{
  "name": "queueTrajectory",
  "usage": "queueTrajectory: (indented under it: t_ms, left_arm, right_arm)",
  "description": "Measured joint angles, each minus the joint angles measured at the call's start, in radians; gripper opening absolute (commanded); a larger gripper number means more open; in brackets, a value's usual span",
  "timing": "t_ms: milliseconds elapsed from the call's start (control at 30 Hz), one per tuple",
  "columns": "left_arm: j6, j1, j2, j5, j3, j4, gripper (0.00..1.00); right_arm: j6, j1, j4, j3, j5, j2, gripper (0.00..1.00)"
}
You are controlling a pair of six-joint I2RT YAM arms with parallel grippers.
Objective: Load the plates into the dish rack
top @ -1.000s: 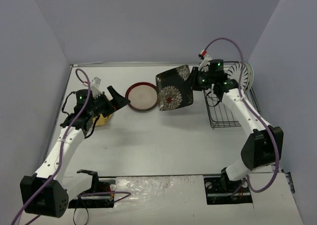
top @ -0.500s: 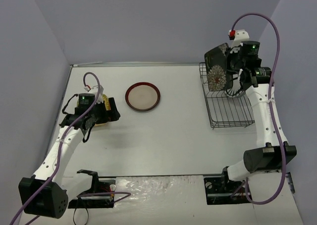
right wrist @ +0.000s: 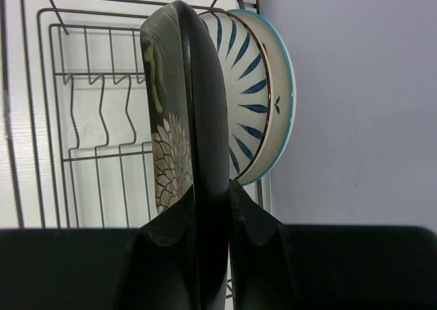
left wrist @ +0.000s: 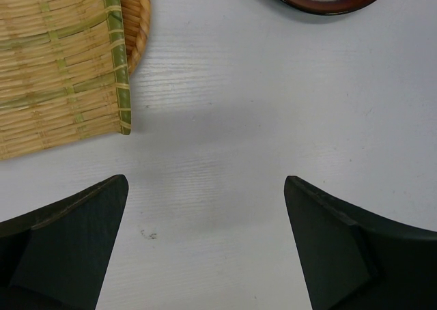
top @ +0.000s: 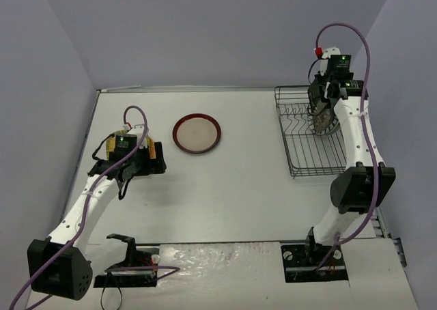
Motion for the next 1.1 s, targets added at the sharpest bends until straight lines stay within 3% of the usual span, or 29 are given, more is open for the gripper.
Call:
queueTrajectory:
  t_ms: [1000,1100]
  left_arm:
    - [0.012,0.000,0.005,-0.041,0.000,0.002,0.97]
    - [0.012,0.000,0.005,-0.047,0.000,0.002,0.97]
  right_arm:
    - [-0.033,-0.041,0.062,0.074,-0.045,0.275,0.00]
    - [-0.032,-0.041,0.067,0.082,-0.048,0.282,0.08]
